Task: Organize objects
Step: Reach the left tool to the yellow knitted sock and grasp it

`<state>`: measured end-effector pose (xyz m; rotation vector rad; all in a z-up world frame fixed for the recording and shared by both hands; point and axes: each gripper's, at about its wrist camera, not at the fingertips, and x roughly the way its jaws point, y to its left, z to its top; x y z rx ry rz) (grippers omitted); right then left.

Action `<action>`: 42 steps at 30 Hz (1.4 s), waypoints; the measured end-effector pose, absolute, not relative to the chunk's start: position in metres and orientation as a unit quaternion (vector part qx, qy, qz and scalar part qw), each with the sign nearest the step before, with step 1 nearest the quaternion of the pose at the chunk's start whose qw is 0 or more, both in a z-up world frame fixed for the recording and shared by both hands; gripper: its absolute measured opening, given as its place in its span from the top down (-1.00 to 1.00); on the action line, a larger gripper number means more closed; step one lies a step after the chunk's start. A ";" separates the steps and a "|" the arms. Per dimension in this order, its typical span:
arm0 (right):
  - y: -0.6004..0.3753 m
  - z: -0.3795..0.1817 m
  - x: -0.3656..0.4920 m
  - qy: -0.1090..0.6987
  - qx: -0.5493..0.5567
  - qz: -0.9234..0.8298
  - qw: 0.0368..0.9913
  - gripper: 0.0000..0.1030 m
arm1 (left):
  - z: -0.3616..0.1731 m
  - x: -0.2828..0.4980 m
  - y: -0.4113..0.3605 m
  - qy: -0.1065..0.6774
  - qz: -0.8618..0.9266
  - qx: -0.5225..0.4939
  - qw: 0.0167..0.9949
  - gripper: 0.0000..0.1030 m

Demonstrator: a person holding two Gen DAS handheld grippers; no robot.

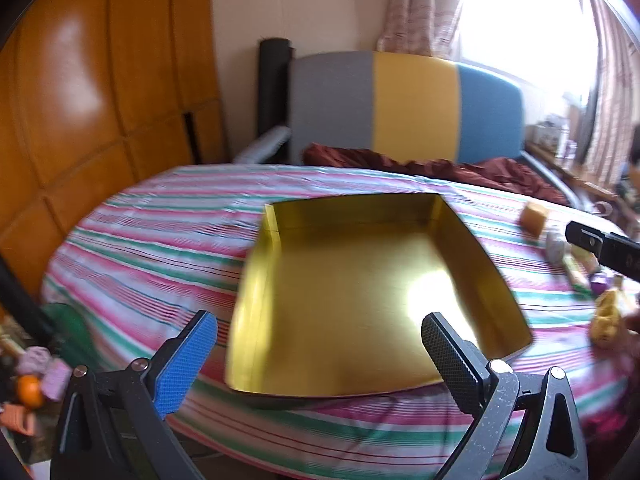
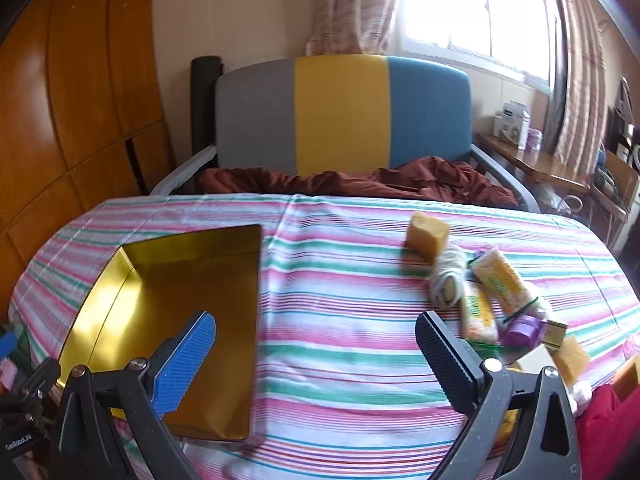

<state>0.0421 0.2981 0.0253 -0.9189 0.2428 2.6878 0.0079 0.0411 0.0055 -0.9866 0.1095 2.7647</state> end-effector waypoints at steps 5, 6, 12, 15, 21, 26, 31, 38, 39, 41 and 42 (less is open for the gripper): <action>0.357 0.038 0.066 0.151 -0.302 0.926 0.169 -0.98 | 0.002 0.003 0.056 0.029 0.927 -0.351 0.131 -0.99; 0.372 0.040 0.072 0.169 -0.297 0.923 0.175 -0.98 | 0.002 0.004 0.064 0.041 0.926 -0.348 0.138 -0.99; 0.460 0.041 0.120 0.269 -0.289 0.892 0.219 -0.98 | 0.003 0.002 0.099 0.057 0.914 -0.347 0.204 -0.99; 0.500 0.032 0.149 0.327 -0.279 0.869 0.247 -0.98 | 0.004 0.001 0.118 0.041 0.898 -0.356 0.256 -0.99; 0.543 0.008 0.184 0.403 -0.274 0.828 0.277 -0.98 | 0.008 0.006 0.171 0.041 0.865 -0.361 0.346 -0.99; 0.542 0.006 0.183 0.379 -0.279 0.841 0.267 -0.98 | -0.001 0.016 0.230 0.076 0.835 -0.362 0.406 -0.99; 0.543 0.004 0.178 0.354 -0.272 0.852 0.272 -0.98 | -0.016 0.023 0.278 0.103 0.811 -0.368 0.442 -0.99; 0.545 0.000 0.172 0.358 -0.279 0.855 0.252 -0.98 | -0.041 0.031 0.328 0.119 0.773 -0.400 0.477 -0.99; 0.545 -0.001 0.172 0.361 -0.278 0.855 0.248 -0.97 | -0.044 0.032 0.333 0.121 0.771 -0.402 0.479 -0.99; 0.544 -0.001 0.173 0.363 -0.276 0.855 0.246 -0.97 | -0.049 0.034 0.345 0.125 0.764 -0.406 0.486 -0.99; 0.545 -0.001 0.173 0.364 -0.275 0.856 0.244 -0.97 | -0.051 0.034 0.350 0.124 0.760 -0.409 0.489 -0.99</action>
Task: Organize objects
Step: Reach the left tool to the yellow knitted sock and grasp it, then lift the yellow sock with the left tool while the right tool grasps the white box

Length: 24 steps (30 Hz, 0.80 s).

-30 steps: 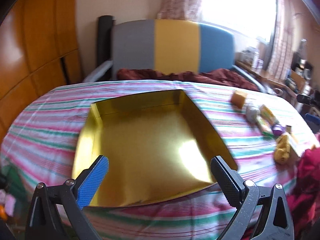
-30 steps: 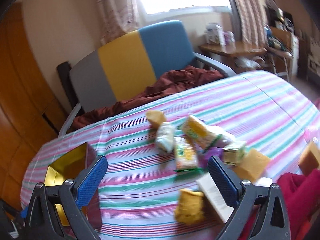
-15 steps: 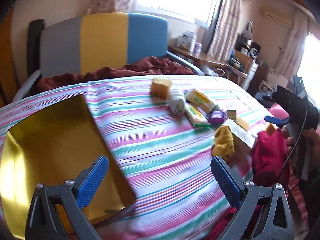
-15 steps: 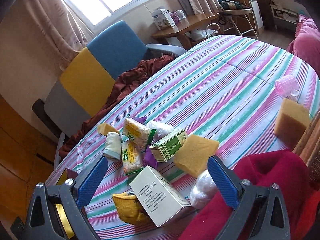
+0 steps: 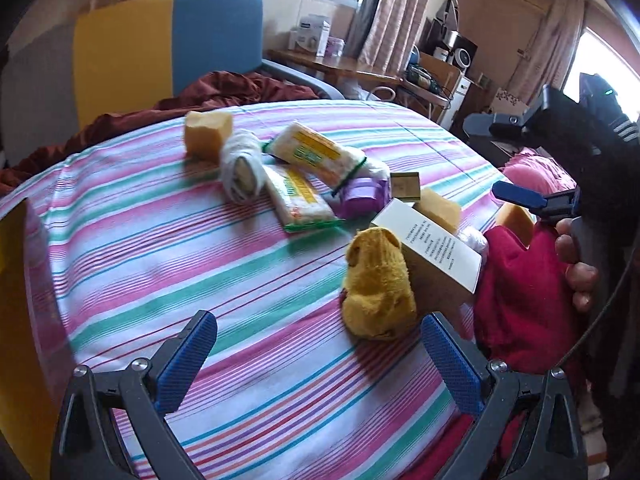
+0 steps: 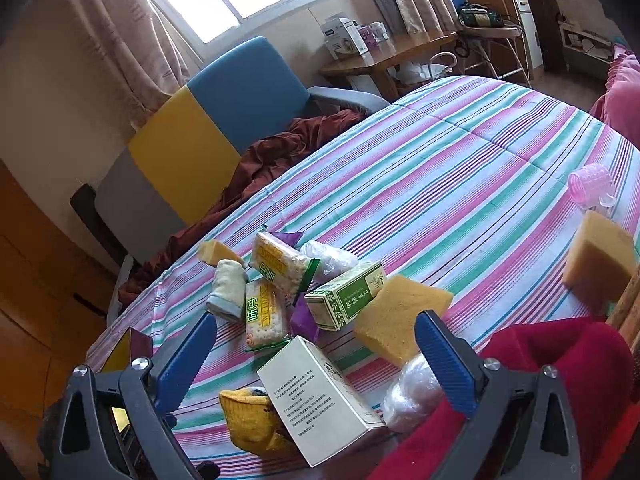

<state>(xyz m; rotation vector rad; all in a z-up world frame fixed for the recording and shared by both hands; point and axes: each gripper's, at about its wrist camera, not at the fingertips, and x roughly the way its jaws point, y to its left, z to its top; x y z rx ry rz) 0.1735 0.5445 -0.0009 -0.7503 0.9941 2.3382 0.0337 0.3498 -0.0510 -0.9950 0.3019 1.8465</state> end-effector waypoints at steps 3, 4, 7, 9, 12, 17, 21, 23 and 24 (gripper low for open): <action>0.545 -0.001 0.174 0.367 -0.270 0.857 0.240 -0.96 | -0.054 0.033 0.362 0.120 0.751 -0.417 0.498 -0.99; 0.545 -0.001 0.174 0.368 -0.269 0.857 0.239 -0.96 | -0.055 0.033 0.366 0.122 0.749 -0.418 0.500 -0.99; 0.544 -0.001 0.174 0.369 -0.268 0.857 0.239 -0.96 | -0.063 0.031 0.381 0.125 0.740 -0.426 0.505 -0.85; 0.544 -0.001 0.174 0.370 -0.268 0.857 0.237 -0.96 | -0.067 0.031 0.390 0.131 0.741 -0.428 0.501 -0.59; 0.543 -0.001 0.174 0.371 -0.268 0.857 0.236 -0.94 | -0.077 0.031 0.406 0.142 0.733 -0.436 0.503 -0.39; 0.543 -0.002 0.172 0.371 -0.276 0.854 0.237 -0.92 | -0.079 0.037 0.398 0.120 0.716 -0.436 0.531 0.31; 0.544 -0.006 0.167 0.374 -0.293 0.849 0.232 -0.82 | -0.077 0.039 0.371 0.111 0.726 -0.425 0.530 0.38; 0.545 -0.007 0.165 0.374 -0.301 0.847 0.230 -0.80 | -0.076 0.039 0.352 0.109 0.734 -0.420 0.523 0.38; 0.544 -0.008 0.163 0.373 -0.306 0.846 0.227 -0.79 | -0.077 0.040 0.345 0.109 0.738 -0.417 0.520 0.38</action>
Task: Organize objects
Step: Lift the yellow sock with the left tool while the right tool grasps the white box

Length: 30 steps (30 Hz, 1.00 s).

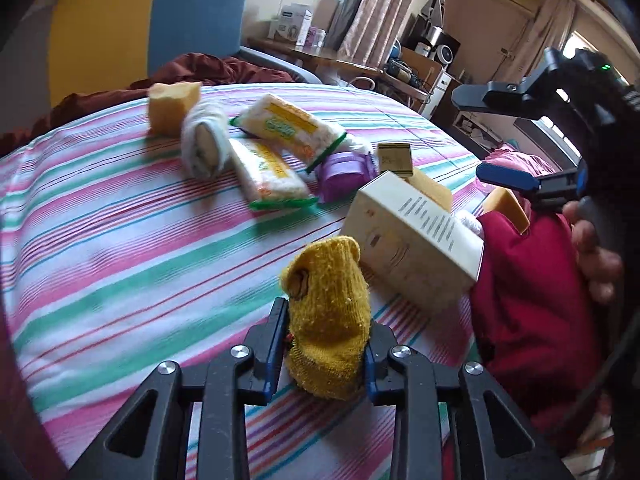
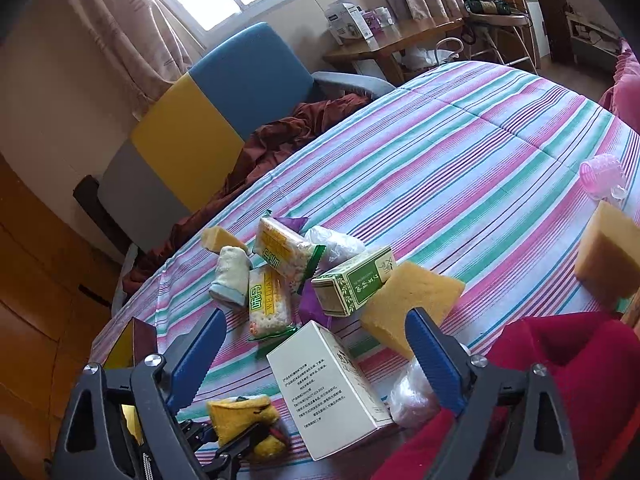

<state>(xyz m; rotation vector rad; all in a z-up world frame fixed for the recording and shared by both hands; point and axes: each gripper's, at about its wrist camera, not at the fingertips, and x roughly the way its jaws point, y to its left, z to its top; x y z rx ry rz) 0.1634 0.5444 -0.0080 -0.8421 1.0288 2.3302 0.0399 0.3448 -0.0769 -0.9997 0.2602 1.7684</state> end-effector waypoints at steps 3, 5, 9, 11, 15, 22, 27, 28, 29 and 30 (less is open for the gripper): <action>0.544 -0.012 0.157 0.373 -0.326 0.841 0.217 -0.71 | -0.076 0.041 0.322 0.108 0.749 -0.413 0.508 0.38; 0.544 -0.015 0.150 0.368 -0.348 0.836 0.211 -0.66 | -0.076 0.043 0.313 0.112 0.756 -0.407 0.501 0.38; 0.533 -0.023 0.125 0.323 -0.424 0.826 0.185 -0.50 | -0.076 0.044 0.307 0.116 0.763 -0.404 0.491 0.38; 0.522 -0.031 0.109 0.281 -0.474 0.816 0.175 -0.40 | -0.075 0.046 0.306 0.122 0.766 -0.399 0.488 0.38; 0.510 -0.047 0.089 0.224 -0.546 0.788 0.176 -0.20 | -0.074 0.048 0.300 0.125 0.770 -0.396 0.485 0.38; 0.505 -0.067 0.072 0.182 -0.610 0.748 0.188 -0.08 | -0.070 0.052 0.288 0.126 0.775 -0.391 0.481 0.39; 0.493 -0.074 0.064 0.125 -0.631 0.741 0.195 0.03 | -0.058 0.057 0.274 0.117 0.778 -0.383 0.485 0.40; 0.491 -0.075 0.064 0.117 -0.630 0.742 0.195 0.03 | -0.053 0.056 0.270 0.111 0.780 -0.381 0.484 0.40; 0.490 -0.076 0.064 0.112 -0.630 0.743 0.196 0.03 | -0.047 0.055 0.264 0.103 0.783 -0.378 0.483 0.40; 0.490 -0.076 0.066 0.109 -0.630 0.744 0.196 0.03 | -0.040 0.054 0.258 0.096 0.787 -0.374 0.481 0.40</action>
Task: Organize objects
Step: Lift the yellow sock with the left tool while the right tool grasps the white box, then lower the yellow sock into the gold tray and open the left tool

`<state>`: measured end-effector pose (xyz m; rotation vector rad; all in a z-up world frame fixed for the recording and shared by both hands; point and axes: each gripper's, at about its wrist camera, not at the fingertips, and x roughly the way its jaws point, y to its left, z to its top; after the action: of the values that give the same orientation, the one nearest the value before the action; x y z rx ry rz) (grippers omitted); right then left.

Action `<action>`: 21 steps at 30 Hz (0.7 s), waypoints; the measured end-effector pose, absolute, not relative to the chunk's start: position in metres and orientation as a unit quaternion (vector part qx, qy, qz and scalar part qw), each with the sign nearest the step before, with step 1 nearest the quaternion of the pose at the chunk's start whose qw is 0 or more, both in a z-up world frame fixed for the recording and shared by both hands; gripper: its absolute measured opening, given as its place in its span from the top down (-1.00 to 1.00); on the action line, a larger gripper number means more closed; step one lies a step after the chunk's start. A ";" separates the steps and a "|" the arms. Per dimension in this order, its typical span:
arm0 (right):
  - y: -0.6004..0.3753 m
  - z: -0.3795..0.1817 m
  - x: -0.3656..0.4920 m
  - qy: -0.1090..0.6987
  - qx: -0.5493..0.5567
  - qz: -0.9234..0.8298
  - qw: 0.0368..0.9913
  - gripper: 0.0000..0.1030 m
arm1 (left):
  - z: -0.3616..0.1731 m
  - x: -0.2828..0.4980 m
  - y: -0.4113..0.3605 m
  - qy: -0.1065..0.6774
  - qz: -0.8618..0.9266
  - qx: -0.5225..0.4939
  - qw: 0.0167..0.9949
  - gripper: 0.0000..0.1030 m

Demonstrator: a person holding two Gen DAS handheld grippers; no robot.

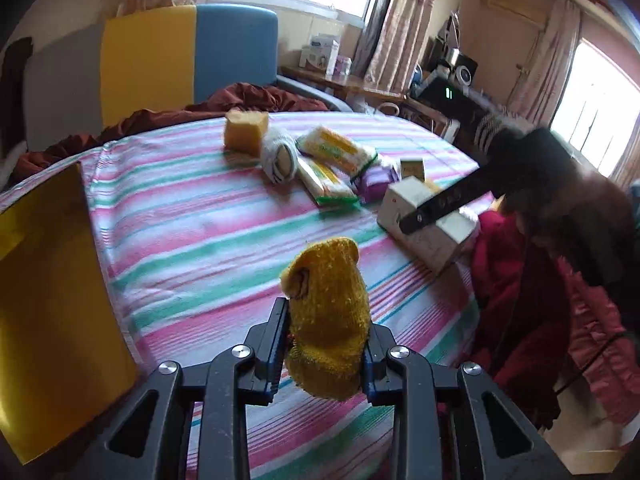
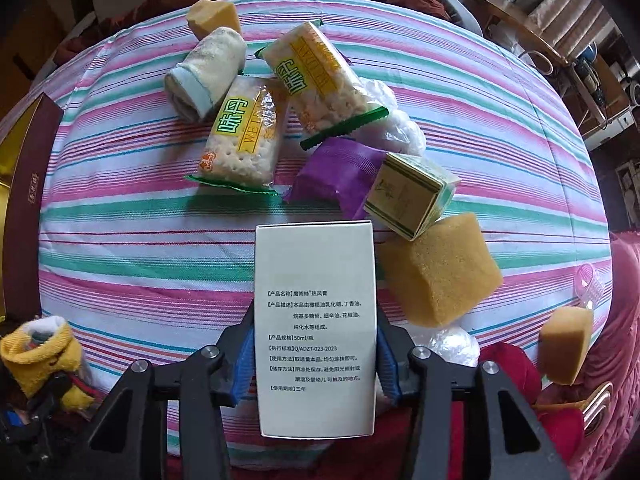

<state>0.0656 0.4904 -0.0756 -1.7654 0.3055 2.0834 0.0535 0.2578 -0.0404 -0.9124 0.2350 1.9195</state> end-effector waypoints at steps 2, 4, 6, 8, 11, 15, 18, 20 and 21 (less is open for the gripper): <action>0.491 -0.076 0.067 0.106 -0.628 0.745 0.199 0.03 | -0.026 0.047 0.243 0.086 0.801 -0.365 0.467 0.40; 0.492 -0.075 0.069 0.106 -0.623 0.748 0.201 0.03 | -0.015 0.036 0.226 0.073 0.814 -0.361 0.449 0.40; 0.495 -0.073 0.073 0.108 -0.619 0.752 0.202 0.03 | -0.005 0.017 0.202 0.053 0.831 -0.364 0.416 0.40; 0.500 -0.071 0.077 0.110 -0.615 0.755 0.202 0.03 | 0.000 -0.004 0.178 0.042 0.845 -0.369 0.384 0.40; 0.500 -0.068 0.075 0.111 -0.610 0.758 0.200 0.03 | 0.001 -0.040 0.143 0.032 0.864 -0.382 0.325 0.40; 0.502 -0.067 0.075 0.113 -0.606 0.762 0.199 0.03 | -0.008 -0.094 0.104 0.034 0.877 -0.410 0.246 0.40; 0.503 -0.066 0.076 0.114 -0.604 0.764 0.198 0.03 | -0.020 -0.132 0.085 0.027 0.877 -0.434 0.204 0.40; 0.504 -0.065 0.073 0.115 -0.603 0.764 0.198 0.03 | -0.030 -0.159 0.074 0.018 0.874 -0.453 0.178 0.40; 0.505 -0.065 0.073 0.116 -0.602 0.765 0.197 0.03 | -0.035 -0.170 0.070 0.019 0.873 -0.457 0.168 0.40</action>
<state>0.0731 0.5046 -0.0648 -1.6867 0.3243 2.1407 -0.1695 0.0705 -0.0350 -1.3015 0.0528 2.4840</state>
